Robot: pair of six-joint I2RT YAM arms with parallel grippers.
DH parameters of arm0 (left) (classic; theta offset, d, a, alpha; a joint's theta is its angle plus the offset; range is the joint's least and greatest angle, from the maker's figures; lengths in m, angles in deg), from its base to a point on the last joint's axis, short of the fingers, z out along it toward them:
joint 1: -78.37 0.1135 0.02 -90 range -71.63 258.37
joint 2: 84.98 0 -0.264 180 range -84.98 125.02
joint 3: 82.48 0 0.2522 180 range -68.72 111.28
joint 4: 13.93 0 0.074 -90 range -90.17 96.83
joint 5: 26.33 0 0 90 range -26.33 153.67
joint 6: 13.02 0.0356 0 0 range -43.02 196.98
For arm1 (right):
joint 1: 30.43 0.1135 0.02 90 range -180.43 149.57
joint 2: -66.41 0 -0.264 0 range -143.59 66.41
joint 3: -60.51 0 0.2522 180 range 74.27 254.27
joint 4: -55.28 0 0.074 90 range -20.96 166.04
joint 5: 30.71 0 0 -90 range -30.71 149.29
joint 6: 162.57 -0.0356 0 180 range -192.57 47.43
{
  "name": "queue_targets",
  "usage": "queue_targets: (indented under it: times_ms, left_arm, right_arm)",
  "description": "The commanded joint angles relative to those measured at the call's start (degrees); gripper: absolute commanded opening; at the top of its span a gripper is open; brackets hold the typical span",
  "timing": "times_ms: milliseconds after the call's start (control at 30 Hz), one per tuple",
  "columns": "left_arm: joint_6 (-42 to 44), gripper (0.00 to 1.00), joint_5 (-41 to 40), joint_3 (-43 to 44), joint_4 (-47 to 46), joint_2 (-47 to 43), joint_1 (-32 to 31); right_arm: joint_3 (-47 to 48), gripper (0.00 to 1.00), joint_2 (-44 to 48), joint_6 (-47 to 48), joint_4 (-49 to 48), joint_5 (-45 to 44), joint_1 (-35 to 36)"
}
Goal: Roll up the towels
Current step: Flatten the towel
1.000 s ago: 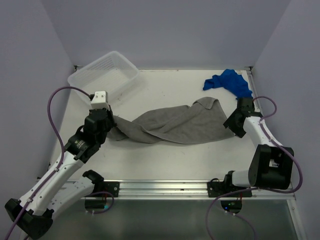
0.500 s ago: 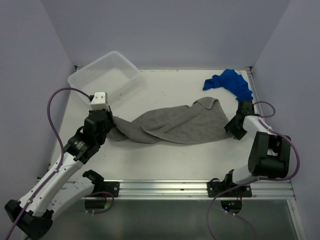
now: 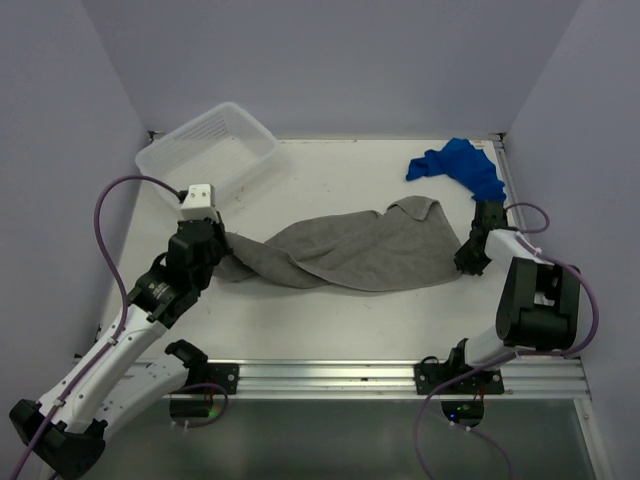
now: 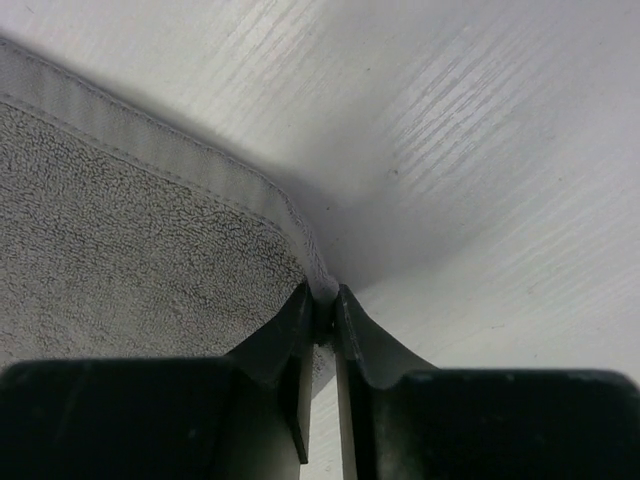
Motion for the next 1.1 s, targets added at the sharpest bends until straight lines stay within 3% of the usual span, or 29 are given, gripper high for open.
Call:
queue_targets:
  times_ms: [0, 33, 100, 333, 533, 733, 933, 1067]
  left_arm:
    - [0.48, 0.00, -0.68, 0.07, -1.18, 0.26, 0.44]
    - [0.48, 0.00, -0.85, 0.07, -1.18, 0.44, 0.44]
    - [0.13, 0.00, -1.38, 0.42, -1.01, 0.61, 0.44]
    - [-4.00, 0.00, -5.86, 3.23, 0.75, 2.46, 0.44]
    - [-1.46, 0.00, -6.22, 6.14, -0.39, 5.18, 0.53]
    - [-0.31, 0.00, -7.79, 8.16, -1.53, 6.94, 0.62]
    - [-1.98, 0.00, -14.91, 16.76, 0.48, 13.17, 2.37]
    - [-2.68, 0.00, -12.11, 23.26, 0.05, 17.74, 6.67]
  right_arm:
    - [1.18, 0.14, 2.79, -0.42, 0.81, -0.31, -0.07]
    - [1.44, 0.06, 3.58, -0.42, 1.34, -0.13, -0.07]
    - [2.49, 0.00, 6.38, -0.59, 3.43, 0.04, -0.07]
    - [10.22, 0.00, 17.02, -0.42, 11.18, -0.66, -0.07]
    - [20.51, 0.00, 19.41, -1.81, 16.90, 0.57, -0.15]
    - [29.38, 0.00, 16.78, -3.58, 19.00, 2.67, -0.24]
    - [40.80, 0.00, 11.59, -3.49, 22.69, 4.35, -0.59]
    - [47.66, 0.00, 9.13, -3.49, 25.15, 5.84, -1.64]
